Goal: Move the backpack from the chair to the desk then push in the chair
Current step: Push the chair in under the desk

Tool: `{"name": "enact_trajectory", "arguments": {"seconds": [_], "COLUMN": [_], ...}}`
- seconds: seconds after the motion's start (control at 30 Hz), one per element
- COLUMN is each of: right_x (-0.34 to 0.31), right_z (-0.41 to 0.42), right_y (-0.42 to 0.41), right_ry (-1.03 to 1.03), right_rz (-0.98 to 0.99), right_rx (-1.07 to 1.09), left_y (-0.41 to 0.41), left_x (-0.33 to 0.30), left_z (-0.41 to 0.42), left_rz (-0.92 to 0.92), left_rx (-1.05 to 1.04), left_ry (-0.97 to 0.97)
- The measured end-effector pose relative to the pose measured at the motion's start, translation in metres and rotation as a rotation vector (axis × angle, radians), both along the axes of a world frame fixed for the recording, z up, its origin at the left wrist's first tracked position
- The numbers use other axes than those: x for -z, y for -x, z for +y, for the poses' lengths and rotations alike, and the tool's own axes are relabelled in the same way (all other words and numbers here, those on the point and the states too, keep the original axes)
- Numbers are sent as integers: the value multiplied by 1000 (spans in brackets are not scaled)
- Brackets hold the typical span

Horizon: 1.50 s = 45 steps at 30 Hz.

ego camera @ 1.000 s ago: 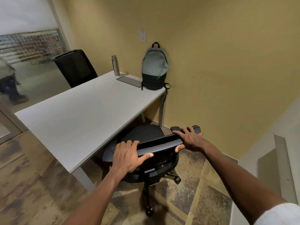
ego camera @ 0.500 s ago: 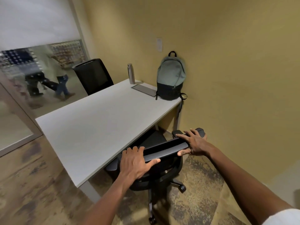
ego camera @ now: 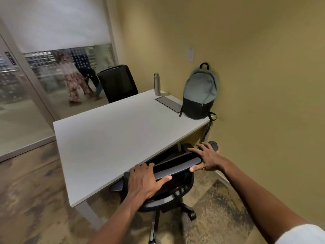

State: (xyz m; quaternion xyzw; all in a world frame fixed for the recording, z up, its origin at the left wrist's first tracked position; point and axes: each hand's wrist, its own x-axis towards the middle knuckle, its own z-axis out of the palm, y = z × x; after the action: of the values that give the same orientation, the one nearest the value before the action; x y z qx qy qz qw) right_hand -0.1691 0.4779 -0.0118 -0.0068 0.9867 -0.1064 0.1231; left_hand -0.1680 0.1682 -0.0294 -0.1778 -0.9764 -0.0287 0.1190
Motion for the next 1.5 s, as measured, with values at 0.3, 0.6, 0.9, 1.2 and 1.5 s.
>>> {"name": "enact_trajectory", "arguments": {"seconds": [0.3, 0.6, 0.9, 1.2, 1.5], "right_x": [-4, 2, 6, 4, 3], "right_z": [36, 69, 82, 78, 74], "right_y": [67, 119, 152, 170, 182], "right_ry": [8, -10, 28, 31, 18], "right_rz": [15, 27, 47, 65, 76], "right_rx": [-124, -184, -219, -224, -231], "left_y": [37, 57, 75, 96, 112], "left_x": [1, 0, 1, -1, 2], "left_z": [40, 77, 91, 88, 82], "left_rz": [-35, -31, -33, -33, -26], "left_rx": [-110, -194, -237, -244, -238], "left_ry": [45, 43, 37, 50, 48]}}
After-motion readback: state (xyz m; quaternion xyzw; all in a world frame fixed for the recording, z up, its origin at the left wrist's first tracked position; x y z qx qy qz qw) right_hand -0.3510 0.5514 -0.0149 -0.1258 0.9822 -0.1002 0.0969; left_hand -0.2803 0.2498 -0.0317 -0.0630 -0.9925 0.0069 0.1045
